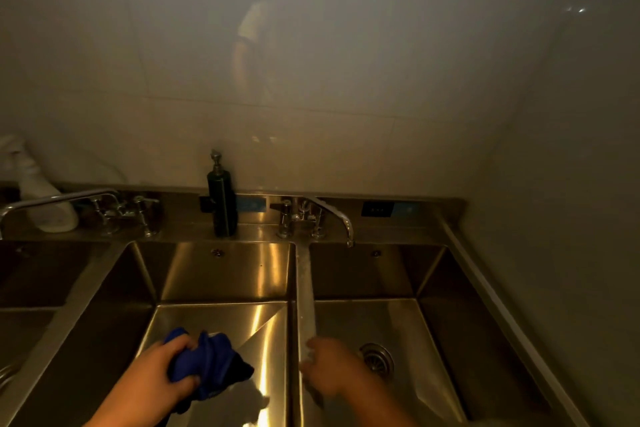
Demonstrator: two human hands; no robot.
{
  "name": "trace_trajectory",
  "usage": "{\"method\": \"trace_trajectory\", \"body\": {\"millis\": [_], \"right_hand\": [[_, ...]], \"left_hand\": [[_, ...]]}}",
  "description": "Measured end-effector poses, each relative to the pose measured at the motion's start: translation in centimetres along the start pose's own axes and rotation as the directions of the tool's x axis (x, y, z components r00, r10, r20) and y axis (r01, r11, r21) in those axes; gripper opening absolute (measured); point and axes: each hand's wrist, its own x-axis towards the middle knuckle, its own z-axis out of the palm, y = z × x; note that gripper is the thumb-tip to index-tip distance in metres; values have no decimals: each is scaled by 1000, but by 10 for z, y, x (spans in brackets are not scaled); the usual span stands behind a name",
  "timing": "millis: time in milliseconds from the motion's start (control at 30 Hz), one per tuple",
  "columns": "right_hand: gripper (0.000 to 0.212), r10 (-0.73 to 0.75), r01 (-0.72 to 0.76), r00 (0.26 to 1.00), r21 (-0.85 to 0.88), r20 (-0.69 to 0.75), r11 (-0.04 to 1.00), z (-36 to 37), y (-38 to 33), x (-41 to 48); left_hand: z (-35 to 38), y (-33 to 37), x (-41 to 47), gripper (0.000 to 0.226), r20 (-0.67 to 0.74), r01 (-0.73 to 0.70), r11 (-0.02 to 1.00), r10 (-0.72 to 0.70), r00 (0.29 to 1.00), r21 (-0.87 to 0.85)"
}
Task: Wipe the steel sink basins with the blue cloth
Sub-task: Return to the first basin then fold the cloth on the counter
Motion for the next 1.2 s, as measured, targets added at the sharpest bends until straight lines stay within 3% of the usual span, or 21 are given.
{"method": "trace_trajectory", "body": {"millis": [267,533,967,1200], "right_hand": [[55,47,-44,997,51,-60,998,59,-107,-13],[58,76,-77,997,-56,-23,995,83,-156,-23],[51,55,-76,994,-241,-91,968,109,-222,-17],[54,87,-120,985,-224,-150,967,150,-299,-15]], "left_hand": [[-66,-88,-19,38,-7,-93,994,94,996,62],[-103,-127,-33,37,-33,-146,988,148,988,57],[-123,-191,-70,34,-206,-81,997,82,975,12],[-175,-256,-79,36,-279,-56,997,68,958,49]]}}
